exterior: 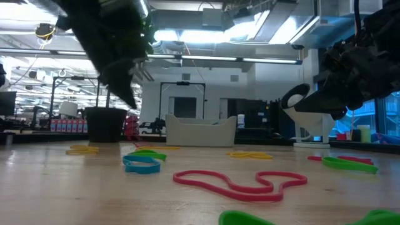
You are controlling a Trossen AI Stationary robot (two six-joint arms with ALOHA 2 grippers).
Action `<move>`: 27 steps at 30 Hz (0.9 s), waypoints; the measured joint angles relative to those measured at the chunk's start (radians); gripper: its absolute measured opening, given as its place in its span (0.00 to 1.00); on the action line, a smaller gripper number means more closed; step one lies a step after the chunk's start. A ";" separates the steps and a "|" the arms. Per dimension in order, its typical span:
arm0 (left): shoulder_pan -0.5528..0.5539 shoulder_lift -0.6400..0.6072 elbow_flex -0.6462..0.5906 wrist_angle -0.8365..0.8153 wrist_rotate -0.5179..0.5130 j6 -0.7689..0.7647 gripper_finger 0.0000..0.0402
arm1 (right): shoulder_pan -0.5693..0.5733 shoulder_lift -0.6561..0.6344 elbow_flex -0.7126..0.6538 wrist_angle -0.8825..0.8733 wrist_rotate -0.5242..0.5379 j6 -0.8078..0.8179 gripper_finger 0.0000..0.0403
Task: Pick and place rubber bands into bin
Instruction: Put the red rubber band into the gray bin
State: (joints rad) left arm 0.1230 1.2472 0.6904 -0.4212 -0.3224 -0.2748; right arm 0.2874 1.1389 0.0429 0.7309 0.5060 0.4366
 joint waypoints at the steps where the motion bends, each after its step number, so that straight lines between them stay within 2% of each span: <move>1: -0.006 0.000 0.019 -0.002 -0.008 0.009 0.00 | 0.000 0.000 0.000 0.000 0.000 0.000 0.02; 7: -0.025 -0.001 0.147 -0.002 -0.077 0.099 0.00 | 0.000 0.000 0.000 0.000 0.000 0.000 0.02; 13: 0.012 0.017 0.271 0.030 -0.118 0.209 0.00 | 0.000 0.000 0.000 0.000 0.000 0.000 0.02; 20: 0.095 0.084 0.349 0.175 -0.096 0.336 0.00 | 0.000 0.000 0.000 0.004 0.000 -0.001 0.02; 27: 0.197 0.241 0.374 0.235 -0.024 0.349 0.00 | 0.000 0.000 0.000 0.003 0.000 -0.003 0.02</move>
State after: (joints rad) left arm 0.3196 1.4886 1.0645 -0.1864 -0.3463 0.0746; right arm 0.2874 1.1389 0.0433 0.7339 0.5063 0.4338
